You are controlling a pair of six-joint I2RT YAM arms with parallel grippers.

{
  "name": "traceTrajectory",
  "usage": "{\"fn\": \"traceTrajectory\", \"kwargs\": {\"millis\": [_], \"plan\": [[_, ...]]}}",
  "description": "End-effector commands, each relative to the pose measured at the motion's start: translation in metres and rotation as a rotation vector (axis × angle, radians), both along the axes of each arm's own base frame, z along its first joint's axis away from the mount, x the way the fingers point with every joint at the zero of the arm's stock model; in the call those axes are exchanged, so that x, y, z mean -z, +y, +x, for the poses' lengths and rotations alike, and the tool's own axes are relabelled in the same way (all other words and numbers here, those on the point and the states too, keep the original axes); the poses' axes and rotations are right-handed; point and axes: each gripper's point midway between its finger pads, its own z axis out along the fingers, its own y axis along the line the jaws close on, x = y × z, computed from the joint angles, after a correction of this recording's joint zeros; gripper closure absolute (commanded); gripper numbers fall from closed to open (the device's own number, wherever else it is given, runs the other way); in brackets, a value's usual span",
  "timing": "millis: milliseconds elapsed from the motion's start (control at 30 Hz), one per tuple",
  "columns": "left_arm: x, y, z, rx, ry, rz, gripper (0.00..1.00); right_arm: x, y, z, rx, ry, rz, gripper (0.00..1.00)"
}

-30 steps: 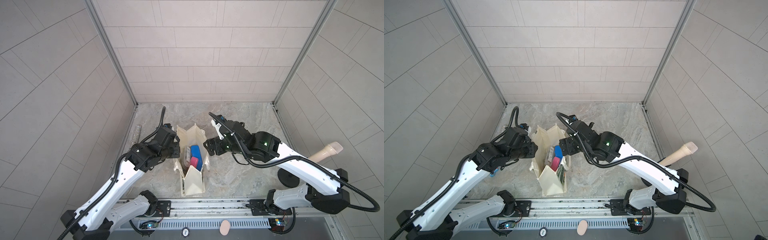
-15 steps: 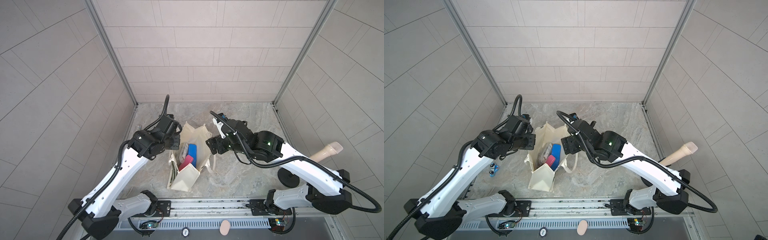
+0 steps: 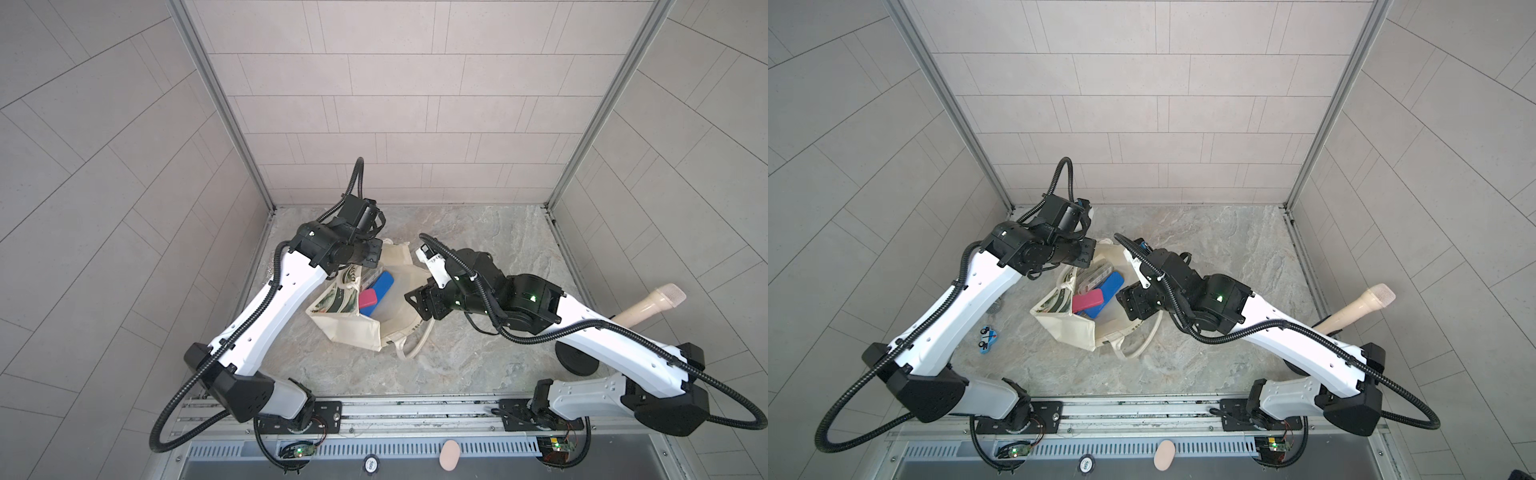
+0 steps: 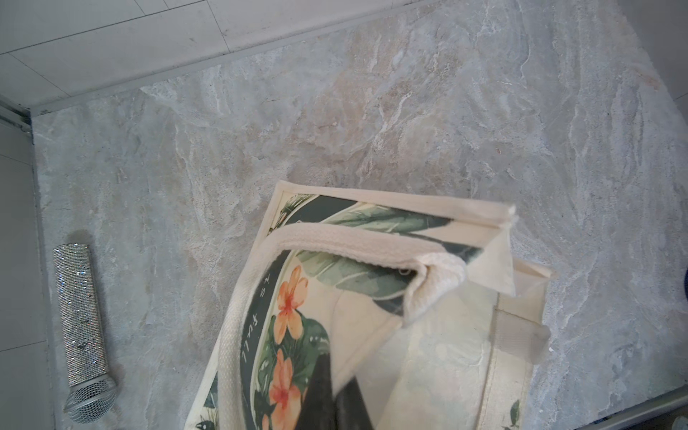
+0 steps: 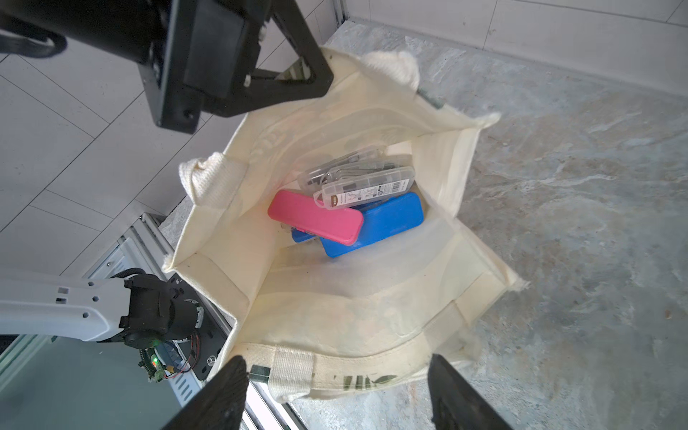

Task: Take out the compass set from the canvas bag
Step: Adjust the canvas bag at the center of the board.

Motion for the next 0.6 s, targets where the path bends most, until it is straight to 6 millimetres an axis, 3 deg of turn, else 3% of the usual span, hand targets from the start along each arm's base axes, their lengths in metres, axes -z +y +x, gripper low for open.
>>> {"fn": "traceTrajectory", "kwargs": {"millis": [0, 133, 300, 467, 567], "plan": [[-0.007, -0.008, -0.005, 0.013, -0.046, -0.107, 1.0, -0.001, 0.008, -0.001, 0.001, 0.019, 0.076, 0.24], [0.008, -0.009, -0.015, -0.012, -0.053, -0.192, 0.96, 0.023, 0.008, 0.001, 0.042, 0.087, 0.08, 0.28], [0.01, -0.016, -0.025, -0.008, -0.046, -0.28, 0.96, 0.036, 0.011, 0.006, 0.075, 0.12, 0.098, 0.35], [0.002, -0.01, -0.027, -0.02, -0.053, -0.268, 1.0, 0.044, -0.021, 0.029, 0.271, 0.157, 0.056, 0.36], [0.002, -0.01, -0.029, -0.007, -0.039, -0.247, 1.0, 0.044, -0.03, 0.042, 0.322, 0.189, 0.127, 0.39]]}}
